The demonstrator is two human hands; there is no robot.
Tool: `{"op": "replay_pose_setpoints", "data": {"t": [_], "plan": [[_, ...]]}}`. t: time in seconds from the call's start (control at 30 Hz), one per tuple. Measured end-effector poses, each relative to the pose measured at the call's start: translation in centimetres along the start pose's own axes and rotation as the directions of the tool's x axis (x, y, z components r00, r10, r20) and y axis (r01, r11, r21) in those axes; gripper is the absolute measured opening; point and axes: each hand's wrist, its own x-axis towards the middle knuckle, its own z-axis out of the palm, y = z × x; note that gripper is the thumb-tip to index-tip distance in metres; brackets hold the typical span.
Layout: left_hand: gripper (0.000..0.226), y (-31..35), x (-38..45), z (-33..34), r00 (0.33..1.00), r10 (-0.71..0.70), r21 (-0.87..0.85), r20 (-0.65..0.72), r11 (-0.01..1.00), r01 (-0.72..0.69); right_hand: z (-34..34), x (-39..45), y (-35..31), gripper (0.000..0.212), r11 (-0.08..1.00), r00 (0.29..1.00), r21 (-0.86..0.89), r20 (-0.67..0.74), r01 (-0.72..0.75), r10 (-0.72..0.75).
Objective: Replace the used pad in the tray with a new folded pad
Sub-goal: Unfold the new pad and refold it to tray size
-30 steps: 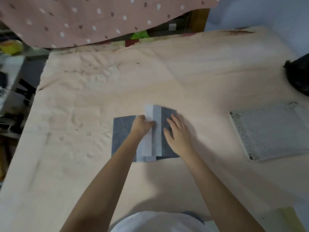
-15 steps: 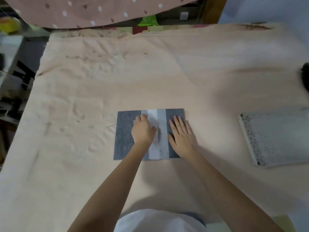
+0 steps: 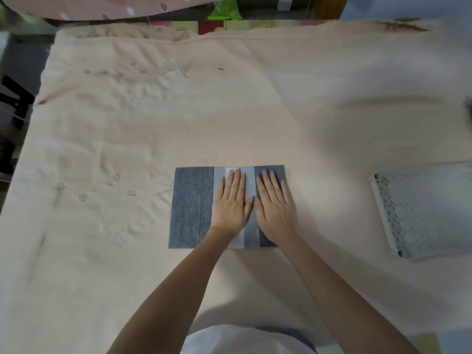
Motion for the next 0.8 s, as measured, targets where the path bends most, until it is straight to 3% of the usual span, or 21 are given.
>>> {"op": "replay_pose_setpoints", "data": {"t": [0.27,0.43,0.8], "plan": [[0.064,-0.3,0.1,0.6,0.998,0.018,0.000,0.056,1.000,-0.018,1.4,4.0,-2.0,0.061,0.998,0.996,0.054,0.081,0.027,-0.031],[0.060,-0.1,0.1,0.3,1.000,-0.002,-0.006,-0.023,1.000,0.002,2.1,4.0,-0.8,0.058,1.000,0.997,0.014,0.080,0.013,-0.015],[0.059,-0.2,0.1,0.8,1.000,-0.023,-0.078,-0.001,0.997,0.023,2.0,3.0,3.3,0.059,0.988,0.989,-0.069,0.048,-0.138,0.141]]}}
